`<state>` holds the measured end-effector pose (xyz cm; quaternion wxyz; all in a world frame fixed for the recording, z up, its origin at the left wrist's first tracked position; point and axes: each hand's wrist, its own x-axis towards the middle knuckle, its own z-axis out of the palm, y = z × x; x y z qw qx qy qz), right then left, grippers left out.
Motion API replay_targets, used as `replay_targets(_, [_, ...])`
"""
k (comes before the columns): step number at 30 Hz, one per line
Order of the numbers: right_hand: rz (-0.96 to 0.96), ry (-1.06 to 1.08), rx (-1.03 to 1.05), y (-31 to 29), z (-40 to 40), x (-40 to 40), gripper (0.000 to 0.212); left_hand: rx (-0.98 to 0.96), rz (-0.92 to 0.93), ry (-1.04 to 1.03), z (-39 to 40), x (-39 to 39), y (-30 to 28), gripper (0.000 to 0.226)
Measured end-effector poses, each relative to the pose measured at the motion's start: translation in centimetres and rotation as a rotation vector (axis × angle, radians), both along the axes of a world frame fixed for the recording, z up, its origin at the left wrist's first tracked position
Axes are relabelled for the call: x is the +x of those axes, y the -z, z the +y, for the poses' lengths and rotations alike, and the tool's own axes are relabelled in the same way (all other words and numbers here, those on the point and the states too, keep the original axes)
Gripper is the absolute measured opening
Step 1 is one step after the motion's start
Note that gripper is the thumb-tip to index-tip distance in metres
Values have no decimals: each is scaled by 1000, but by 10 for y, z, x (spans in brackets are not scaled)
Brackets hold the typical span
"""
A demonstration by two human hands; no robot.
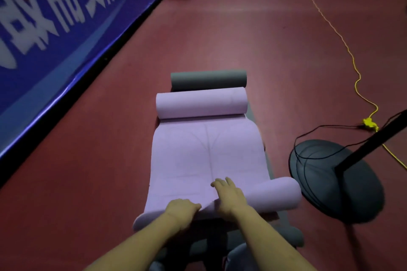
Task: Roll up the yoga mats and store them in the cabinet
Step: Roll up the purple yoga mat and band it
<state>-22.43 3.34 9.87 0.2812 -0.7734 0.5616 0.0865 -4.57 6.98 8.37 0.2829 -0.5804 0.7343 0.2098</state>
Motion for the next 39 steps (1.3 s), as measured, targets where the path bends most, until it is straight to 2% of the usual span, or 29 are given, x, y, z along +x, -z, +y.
replay_targets(4, [230, -96, -32, -25, 16, -17, 75, -179, -29, 90, 30, 30, -60, 28])
replay_targets(7, [282, -83, -232, -59, 28, -23, 58, -308, -24, 71, 56, 65, -90, 25])
replay_targets(9, [300, -142, -286, -82, 38, -22, 43, -349, -62, 10, 70, 77, -102, 24])
replay_targets(11, [247, -199, -360, -106, 51, -24, 30, -387, -58, -64, 79, 74, -111, 26])
replay_targets(13, [138, -235, -569, -132, 67, -34, 20, -498, 22, -115, 89, 67, -135, 26])
replay_targets(15, [-63, -233, -751, -141, 80, -51, 31, -771, 175, -202, 102, 74, -164, 39])
replay_targets(16, [-116, -192, -711, -142, 87, -57, 33, -863, 293, -258, 108, 81, -171, 48])
replay_targets(18, [-114, -207, -773, -148, 99, -56, 28, -940, 349, -210, 118, 91, -174, 52])
replay_targets(19, [-46, -214, -703, -156, 103, -52, 24, -864, 330, -206, 125, 90, -172, 48])
replay_targets(21, [91, -224, -707, -166, 110, -46, 22, -912, 342, -214, 141, 88, -176, 45])
replay_targets(23, [-27, -174, -864, -188, 116, -42, 26, -1121, 448, -244, 152, 96, -190, 45])
replay_targets(24, [-75, -146, -938, -198, 119, -42, 16, -1189, 451, -250, 156, 100, -199, 44])
replay_targets(25, [-110, -174, -959, -205, 122, -43, 5, -1205, 442, -218, 159, 104, -206, 43])
replay_targets(27, [-93, -268, -884, -208, 130, -41, 20, -1148, 405, -99, 174, 105, -209, 43])
replay_targets(28, [-37, -295, -825, -208, 137, -39, 19, -1134, 394, -68, 182, 105, -208, 45])
replay_targets(30, [-76, -307, -879, -210, 148, -37, 1, -1218, 417, -82, 197, 107, -201, 43])
replay_targets(32, [-220, -258, -1040, -210, 161, -40, 8, -1375, 490, -124, 211, 108, -201, 38])
replay_targets(34, [-287, -310, -1084, -207, 174, -43, 10, -1425, 510, -122, 220, 109, -199, 37])
replay_targets(36, [-247, -429, -1062, -198, 189, -45, 21, -1422, 499, -110, 234, 110, -196, 37])
replay_targets(39, [-221, -471, -1085, -200, 194, -45, 21, -1506, 526, -143, 238, 114, -189, 37])
